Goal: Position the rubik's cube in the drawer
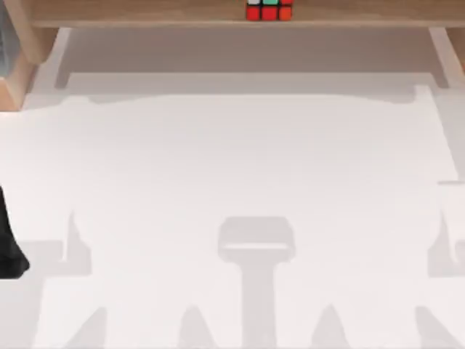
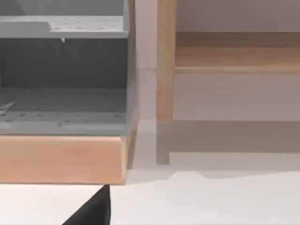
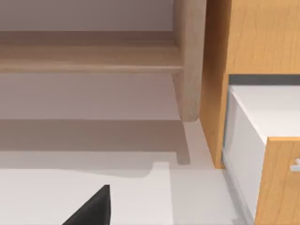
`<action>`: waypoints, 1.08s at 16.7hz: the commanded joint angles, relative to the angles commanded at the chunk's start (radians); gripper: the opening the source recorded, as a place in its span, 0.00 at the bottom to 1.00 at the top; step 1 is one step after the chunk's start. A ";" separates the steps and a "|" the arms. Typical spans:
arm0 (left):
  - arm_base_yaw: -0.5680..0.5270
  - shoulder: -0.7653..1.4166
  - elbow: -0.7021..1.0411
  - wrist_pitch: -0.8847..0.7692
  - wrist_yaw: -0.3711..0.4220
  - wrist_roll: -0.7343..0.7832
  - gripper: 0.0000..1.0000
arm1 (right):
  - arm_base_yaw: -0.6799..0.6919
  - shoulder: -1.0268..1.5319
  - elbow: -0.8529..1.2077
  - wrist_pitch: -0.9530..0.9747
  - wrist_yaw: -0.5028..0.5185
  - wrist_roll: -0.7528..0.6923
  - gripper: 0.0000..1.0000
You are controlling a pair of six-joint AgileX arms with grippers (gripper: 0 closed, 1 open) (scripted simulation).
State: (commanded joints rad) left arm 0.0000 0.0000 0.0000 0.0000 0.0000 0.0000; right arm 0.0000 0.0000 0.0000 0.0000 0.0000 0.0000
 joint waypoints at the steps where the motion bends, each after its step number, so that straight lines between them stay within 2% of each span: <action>1: 0.000 0.000 0.000 0.000 0.000 0.000 1.00 | 0.000 0.000 0.000 0.000 0.000 0.000 1.00; 5: 0.000 0.000 0.000 0.000 0.000 0.000 1.00 | 0.018 0.057 0.036 0.024 0.018 0.000 1.00; 8: 0.000 0.000 0.000 0.000 0.000 0.000 1.00 | 0.062 0.200 0.122 0.081 0.065 0.001 1.00; 18: 0.000 0.000 0.000 0.000 0.000 0.000 1.00 | 0.314 1.034 0.619 0.410 0.331 0.008 1.00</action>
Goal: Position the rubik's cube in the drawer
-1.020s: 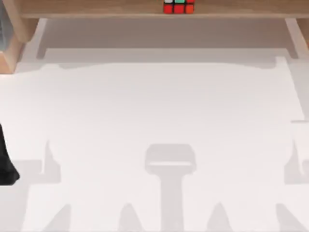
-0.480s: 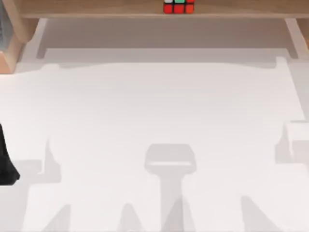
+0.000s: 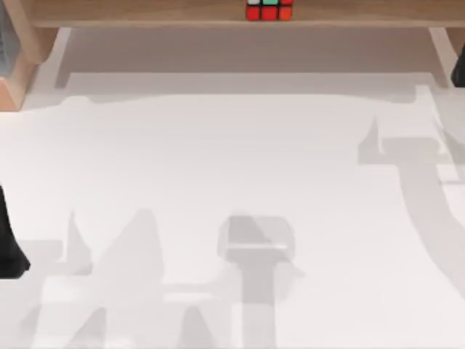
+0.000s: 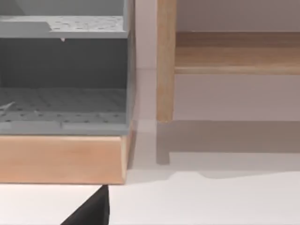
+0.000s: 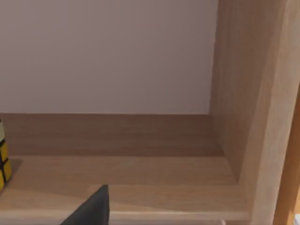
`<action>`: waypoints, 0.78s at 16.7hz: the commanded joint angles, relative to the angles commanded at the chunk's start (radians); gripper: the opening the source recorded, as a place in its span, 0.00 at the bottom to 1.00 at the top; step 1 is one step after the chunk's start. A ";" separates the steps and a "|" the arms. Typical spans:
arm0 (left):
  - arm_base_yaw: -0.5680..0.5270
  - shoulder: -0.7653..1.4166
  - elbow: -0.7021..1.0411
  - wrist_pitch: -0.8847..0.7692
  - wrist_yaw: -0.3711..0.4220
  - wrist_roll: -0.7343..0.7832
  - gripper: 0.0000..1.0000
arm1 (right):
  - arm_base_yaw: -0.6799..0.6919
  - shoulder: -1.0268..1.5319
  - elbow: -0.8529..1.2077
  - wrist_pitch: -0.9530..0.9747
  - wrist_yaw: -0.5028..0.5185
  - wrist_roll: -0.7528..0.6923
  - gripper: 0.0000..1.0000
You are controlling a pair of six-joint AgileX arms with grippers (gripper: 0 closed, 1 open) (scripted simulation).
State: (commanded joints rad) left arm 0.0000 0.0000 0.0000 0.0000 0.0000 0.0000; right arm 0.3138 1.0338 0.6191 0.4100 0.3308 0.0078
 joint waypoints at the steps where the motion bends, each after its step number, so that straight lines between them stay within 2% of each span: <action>1: 0.000 0.000 0.000 0.000 0.000 0.000 1.00 | 0.028 0.093 0.055 0.037 0.029 0.001 1.00; 8: 0.000 0.000 0.000 0.000 0.000 0.000 1.00 | 0.210 0.691 0.411 0.272 0.220 0.004 1.00; 13: 0.000 0.000 0.000 0.000 0.000 0.000 1.00 | 0.306 1.008 0.601 0.398 0.321 0.007 1.00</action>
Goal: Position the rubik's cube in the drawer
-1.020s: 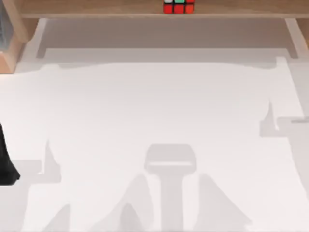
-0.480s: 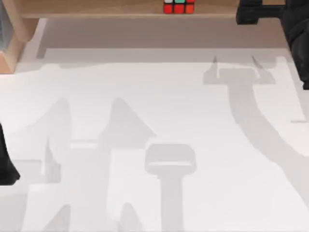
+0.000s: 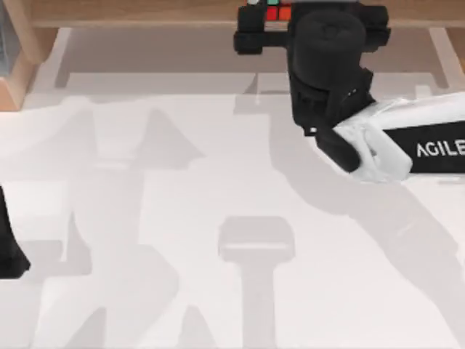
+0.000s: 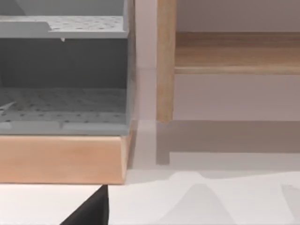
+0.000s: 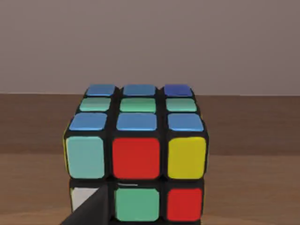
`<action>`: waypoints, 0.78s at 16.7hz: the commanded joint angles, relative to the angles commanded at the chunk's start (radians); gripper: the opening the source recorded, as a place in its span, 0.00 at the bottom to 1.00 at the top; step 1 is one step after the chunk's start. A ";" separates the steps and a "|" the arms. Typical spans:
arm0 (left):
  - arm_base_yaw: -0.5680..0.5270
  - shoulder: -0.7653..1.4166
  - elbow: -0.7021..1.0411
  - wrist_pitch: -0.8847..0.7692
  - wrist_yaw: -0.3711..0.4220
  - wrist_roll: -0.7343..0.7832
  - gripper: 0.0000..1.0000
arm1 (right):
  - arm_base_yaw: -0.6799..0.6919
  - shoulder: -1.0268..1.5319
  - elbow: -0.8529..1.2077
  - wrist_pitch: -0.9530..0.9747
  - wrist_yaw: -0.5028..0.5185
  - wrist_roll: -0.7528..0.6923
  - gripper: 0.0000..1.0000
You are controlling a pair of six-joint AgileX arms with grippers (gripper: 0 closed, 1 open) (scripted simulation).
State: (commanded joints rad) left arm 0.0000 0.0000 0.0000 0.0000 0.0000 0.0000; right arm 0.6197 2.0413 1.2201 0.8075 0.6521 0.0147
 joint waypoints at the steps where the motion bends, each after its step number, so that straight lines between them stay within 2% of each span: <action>1: 0.000 0.000 0.000 0.000 0.000 0.000 1.00 | 0.014 0.047 0.028 0.019 0.015 0.000 1.00; 5: 0.000 0.000 0.000 0.000 0.000 0.000 1.00 | 0.049 0.159 0.096 0.064 0.051 0.001 1.00; 13: 0.000 0.000 0.000 0.000 0.000 0.000 1.00 | 0.043 0.175 0.115 0.060 0.048 0.002 1.00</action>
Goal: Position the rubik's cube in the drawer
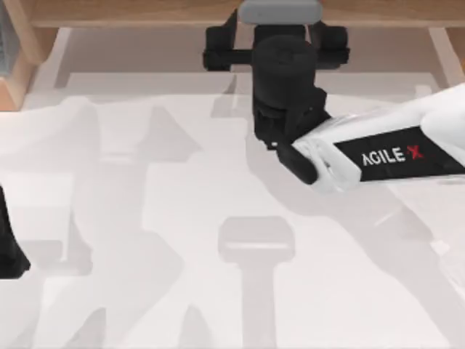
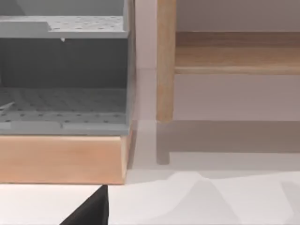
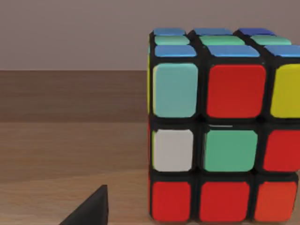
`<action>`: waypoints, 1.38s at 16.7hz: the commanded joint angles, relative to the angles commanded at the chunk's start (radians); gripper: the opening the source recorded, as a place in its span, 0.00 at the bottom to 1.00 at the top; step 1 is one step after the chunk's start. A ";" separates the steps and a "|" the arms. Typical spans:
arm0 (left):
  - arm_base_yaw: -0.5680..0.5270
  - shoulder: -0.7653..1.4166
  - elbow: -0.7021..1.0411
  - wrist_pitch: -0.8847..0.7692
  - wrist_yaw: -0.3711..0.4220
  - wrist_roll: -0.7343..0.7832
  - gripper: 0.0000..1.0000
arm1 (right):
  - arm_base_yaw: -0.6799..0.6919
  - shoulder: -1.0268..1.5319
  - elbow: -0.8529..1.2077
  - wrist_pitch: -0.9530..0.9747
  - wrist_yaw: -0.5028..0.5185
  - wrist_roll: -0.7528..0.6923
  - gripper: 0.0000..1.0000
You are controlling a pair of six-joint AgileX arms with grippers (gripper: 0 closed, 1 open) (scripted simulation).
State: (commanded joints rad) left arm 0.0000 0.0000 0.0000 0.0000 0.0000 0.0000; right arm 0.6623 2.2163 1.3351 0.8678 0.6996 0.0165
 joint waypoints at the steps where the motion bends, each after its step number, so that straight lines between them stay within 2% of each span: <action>1: 0.000 0.000 0.000 0.000 0.000 0.000 1.00 | -0.005 0.012 0.022 -0.009 -0.006 0.000 1.00; 8: 0.000 0.000 0.000 0.000 0.000 0.000 1.00 | -0.063 0.134 0.245 -0.105 -0.064 -0.003 1.00; 13: 0.000 0.000 0.000 0.000 0.000 0.000 1.00 | -0.069 0.146 0.264 -0.113 -0.069 -0.003 1.00; 23: 0.000 0.000 0.000 0.000 0.000 0.000 1.00 | -0.069 0.146 0.264 -0.113 -0.069 -0.003 0.25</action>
State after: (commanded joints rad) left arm 0.0000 0.0000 0.0000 0.0000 0.0000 0.0000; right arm 0.5929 2.3618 1.5993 0.7546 0.6301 0.0134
